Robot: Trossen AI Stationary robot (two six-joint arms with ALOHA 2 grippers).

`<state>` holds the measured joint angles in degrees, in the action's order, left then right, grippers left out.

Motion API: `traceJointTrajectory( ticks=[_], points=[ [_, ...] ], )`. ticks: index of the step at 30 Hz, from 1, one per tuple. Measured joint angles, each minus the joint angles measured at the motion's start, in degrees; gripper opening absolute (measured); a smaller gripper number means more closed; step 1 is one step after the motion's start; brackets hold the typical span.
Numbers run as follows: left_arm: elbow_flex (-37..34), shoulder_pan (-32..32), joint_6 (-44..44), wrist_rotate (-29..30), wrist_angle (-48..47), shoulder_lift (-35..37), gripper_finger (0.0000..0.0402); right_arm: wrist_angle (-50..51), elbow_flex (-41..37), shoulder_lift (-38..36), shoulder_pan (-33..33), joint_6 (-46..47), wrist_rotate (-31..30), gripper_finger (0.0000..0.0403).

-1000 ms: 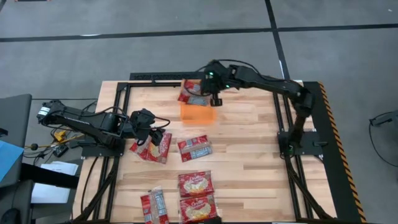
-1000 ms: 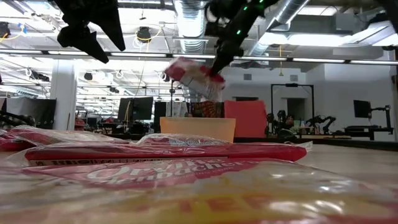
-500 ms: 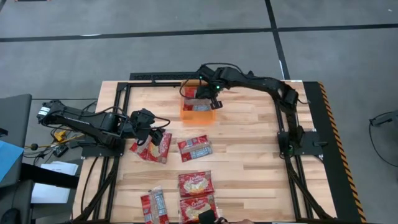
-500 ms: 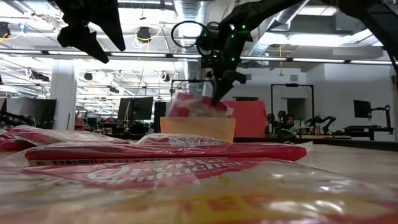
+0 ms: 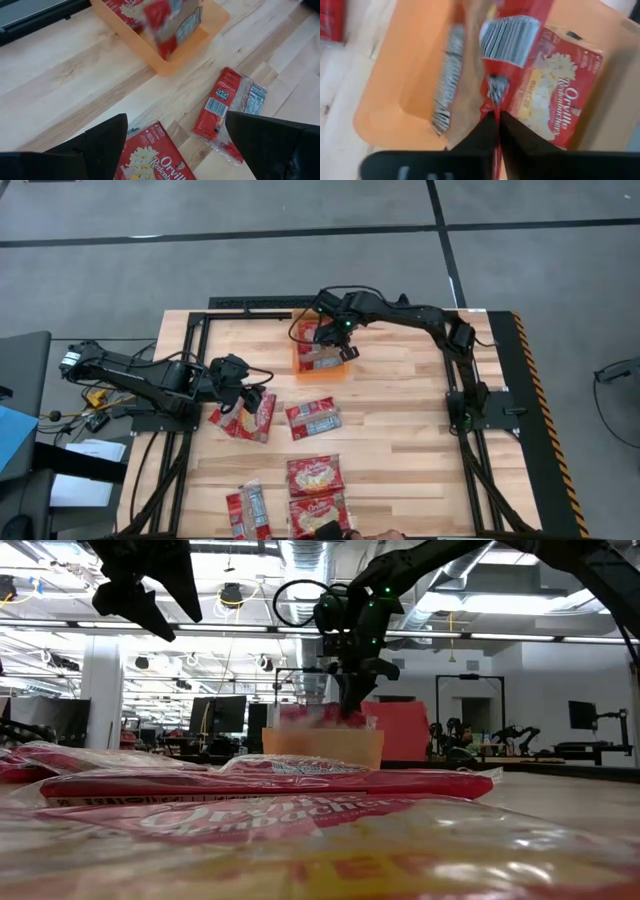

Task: Sort popcorn bags into baskets
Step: Put the red popcorn bag into the orange bin

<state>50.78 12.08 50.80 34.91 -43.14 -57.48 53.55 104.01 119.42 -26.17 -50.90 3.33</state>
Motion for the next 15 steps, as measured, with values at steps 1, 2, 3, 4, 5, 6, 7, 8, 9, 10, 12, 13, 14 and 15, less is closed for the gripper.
traceJointTrajectory(
  ticks=[1,2,3,4,5,6,7,8,9,10,12,13,14,15],
  points=[
    [0.0,0.0,-0.02,-0.02,-0.01,-0.02,0.0325,0.03,-0.01,0.0,0.2,0.03,-0.09,0.0064],
    [0.0,0.0,0.01,0.01,0.03,-0.01,0.0325,-0.06,-0.01,0.0,0.45,0.22,-0.15,0.0076],
    [0.0,0.0,0.01,0.03,0.01,0.01,0.0325,-0.12,-0.01,0.0,0.57,0.3,-0.17,0.009],
    [0.0,0.0,-0.02,0.01,0.01,-0.02,0.0325,-0.02,-0.01,-0.02,0.69,0.32,-0.24,0.0103],
    [0.0,0.0,-0.02,0.01,0.01,0.0,0.0325,0.19,-0.01,-0.02,0.88,0.49,-0.22,0.0117],
    [0.0,0.0,-0.01,0.03,0.01,0.0,0.0325,0.52,0.12,-0.02,1.07,0.82,-0.24,0.0132],
    [0.0,0.0,-0.01,0.0,0.01,-0.01,0.0325,1.02,0.58,-0.02,1.24,1.39,-0.22,0.0146],
    [0.0,0.0,-0.01,-0.02,0.01,-0.02,0.0325,1.75,1.27,-0.02,1.47,2.08,-0.25,0.016],
    [-0.01,0.0,0.01,0.0,0.01,0.0,0.0325,2.8,2.17,-0.04,1.5,3.02,-0.26,0.0174],
    [0.0,0.0,0.05,-0.17,0.01,0.01,0.0325,4.18,3.3,-0.07,1.58,4.24,-0.24,0.0186],
    [0.0,-0.01,0.44,-1.33,0.02,-0.02,0.0325,8.16,6.5,-0.07,1.98,7.4,-0.18,0.0209],
    [0.0,-0.02,0.44,-2.23,0.05,-0.01,0.0325,10.88,8.44,-0.09,2.2,9.7,0.22,0.0219],
    [0.0,-0.02,0.42,-3.41,0.05,-0.01,0.0325,13.25,10.34,-0.11,2.54,12.4,1.4,0.0228],
    [-0.01,-0.02,0.19,-4.67,0.05,-0.02,0.0325,15.32,12.13,-0.18,2.96,15.4,3.71,0.0234]
  ],
)
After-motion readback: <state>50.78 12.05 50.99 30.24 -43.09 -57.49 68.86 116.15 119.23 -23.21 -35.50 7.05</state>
